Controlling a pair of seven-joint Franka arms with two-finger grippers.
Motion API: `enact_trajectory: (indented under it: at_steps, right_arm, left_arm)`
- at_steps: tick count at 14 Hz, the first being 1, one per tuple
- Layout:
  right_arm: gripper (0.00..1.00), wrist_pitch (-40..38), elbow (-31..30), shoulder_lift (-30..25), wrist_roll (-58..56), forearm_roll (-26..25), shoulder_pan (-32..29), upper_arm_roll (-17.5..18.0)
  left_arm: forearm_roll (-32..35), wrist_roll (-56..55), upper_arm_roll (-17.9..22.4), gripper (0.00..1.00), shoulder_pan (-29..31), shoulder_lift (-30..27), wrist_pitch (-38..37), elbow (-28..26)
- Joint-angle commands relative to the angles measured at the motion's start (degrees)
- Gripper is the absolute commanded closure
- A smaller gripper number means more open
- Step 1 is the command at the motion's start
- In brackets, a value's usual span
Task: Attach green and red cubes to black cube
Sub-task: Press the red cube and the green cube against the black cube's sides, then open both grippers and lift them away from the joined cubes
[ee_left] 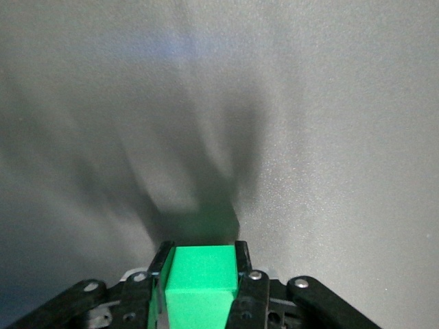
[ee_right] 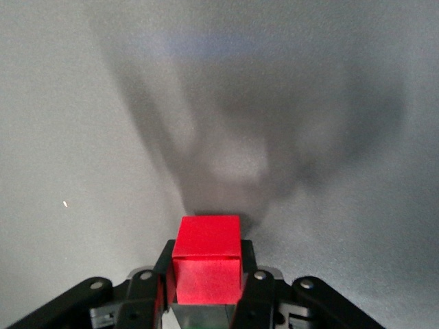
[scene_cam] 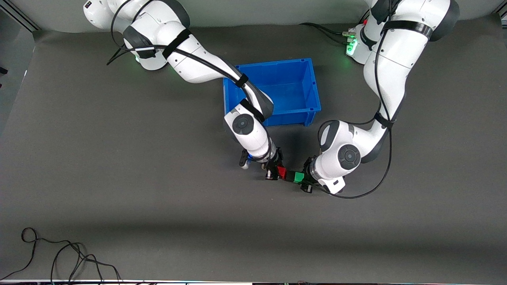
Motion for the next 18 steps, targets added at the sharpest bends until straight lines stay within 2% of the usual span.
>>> enact_trajectory:
  at_steps: [1, 3, 4, 5, 6, 7, 8, 10, 11, 13, 16, 18]
  right_arm:
    - [0.28, 0.04, 3.34, 1.92, 2.86, -1.34, 1.07, -1.03]
    - [0.06, 0.04, 3.25, 1.92, 2.86, -1.34, 1.07, -1.11]
    - [0.01, 0.04, 3.25, 1.92, 2.77, -1.34, 1.07, -1.11]
    - [0.00, 0.04, 3.25, 1.92, 2.77, -1.34, 1.07, -1.20]
    - [0.00, 0.04, 3.16, 1.74, 2.68, -1.42, 1.07, -1.20]
    - [0.00, 0.04, 3.07, 1.39, 2.42, -1.95, 0.98, -1.29]
    - [0.00, -0.22, 2.99, 0.78, 2.07, -3.78, 0.89, -1.46]
    - [0.00, -2.41, 1.42, -1.58, 1.54, -10.53, 0.02, -1.38]
    - [0.00, -5.12, 0.53, -3.25, 0.93, -12.13, -1.03, -1.38]
    - [0.00, -13.10, 0.35, -5.37, -6.06, -12.15, -2.44, -1.29]
    - [0.00, -23.93, 0.17, -9.50, -17.85, -11.62, -5.07, -1.38]
    - [0.00, -29.82, -0.44, -12.57, -23.74, -11.71, -6.31, -1.38]
  left_arm:
    - [0.52, -1.79, 0.46, 1.00, -1.09, 0.40, -0.28, 1.27]
    - [0.52, -1.79, 0.37, 1.00, -1.09, 0.40, -0.28, 1.27]
    - [0.52, -1.79, 0.37, 1.00, -1.09, 0.40, -0.37, 1.27]
    - [0.52, -1.79, 0.37, 1.00, -1.09, 0.40, -0.37, 1.27]
    - [0.52, -1.70, 0.37, 0.78, -1.09, 0.40, -0.28, 1.27]
    - [0.52, -1.78, 0.46, 0.12, -1.09, 0.40, -0.28, 1.27]
    - [0.61, -1.70, 0.46, 0.00, -1.09, 0.40, -0.37, 1.27]
    - [0.61, -1.70, 0.37, 0.00, -1.09, 0.32, -0.54, 1.27]
    - [0.61, -1.61, 0.46, 0.00, -1.09, 0.23, -0.72, 1.27]
    - [0.61, -1.61, 0.46, 0.00, -0.57, -0.39, -2.03, 2.14]
    - [2.53, -1.44, 0.46, 0.00, -0.04, -1.26, -11.58, 6.97]
    - [5.61, -0.74, 0.46, 0.00, 0.58, -3.45, -16.52, 7.95]
